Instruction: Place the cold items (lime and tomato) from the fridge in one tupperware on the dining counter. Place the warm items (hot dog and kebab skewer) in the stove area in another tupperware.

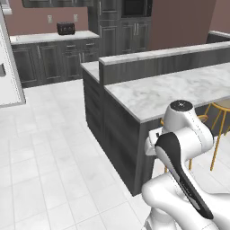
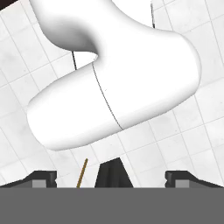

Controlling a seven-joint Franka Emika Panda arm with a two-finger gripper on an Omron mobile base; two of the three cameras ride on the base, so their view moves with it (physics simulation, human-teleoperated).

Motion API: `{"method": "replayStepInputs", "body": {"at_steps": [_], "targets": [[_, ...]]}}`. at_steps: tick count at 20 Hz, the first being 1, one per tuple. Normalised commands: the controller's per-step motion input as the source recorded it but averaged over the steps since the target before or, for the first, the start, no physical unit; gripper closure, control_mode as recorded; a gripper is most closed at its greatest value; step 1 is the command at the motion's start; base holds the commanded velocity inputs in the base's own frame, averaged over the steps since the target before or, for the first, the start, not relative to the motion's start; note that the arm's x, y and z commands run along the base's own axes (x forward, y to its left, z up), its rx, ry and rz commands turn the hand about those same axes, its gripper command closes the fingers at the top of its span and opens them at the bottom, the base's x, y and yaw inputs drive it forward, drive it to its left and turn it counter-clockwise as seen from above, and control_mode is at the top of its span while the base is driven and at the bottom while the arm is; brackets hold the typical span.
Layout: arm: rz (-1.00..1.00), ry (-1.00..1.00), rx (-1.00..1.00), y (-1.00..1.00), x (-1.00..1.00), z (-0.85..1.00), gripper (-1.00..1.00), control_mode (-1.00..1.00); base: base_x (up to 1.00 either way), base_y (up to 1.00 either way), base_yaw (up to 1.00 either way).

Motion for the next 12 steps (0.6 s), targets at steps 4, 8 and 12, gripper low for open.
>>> {"method": "replayStepInputs", "body": {"at_steps": [4,8,12], "targets": [[0.00,0.00,0.00,0.00,0.00,0.00,-1.00,1.00,0.37,0.92,-0.14],[0.00,0.00,0.00,0.00,0.00,0.00,-1.00,1.00,0.55,0.62,-0.04],[0.00,0.00,0.00,0.00,0.00,0.00,-1.00,1.00,0.56,0.41,0.00]]}}
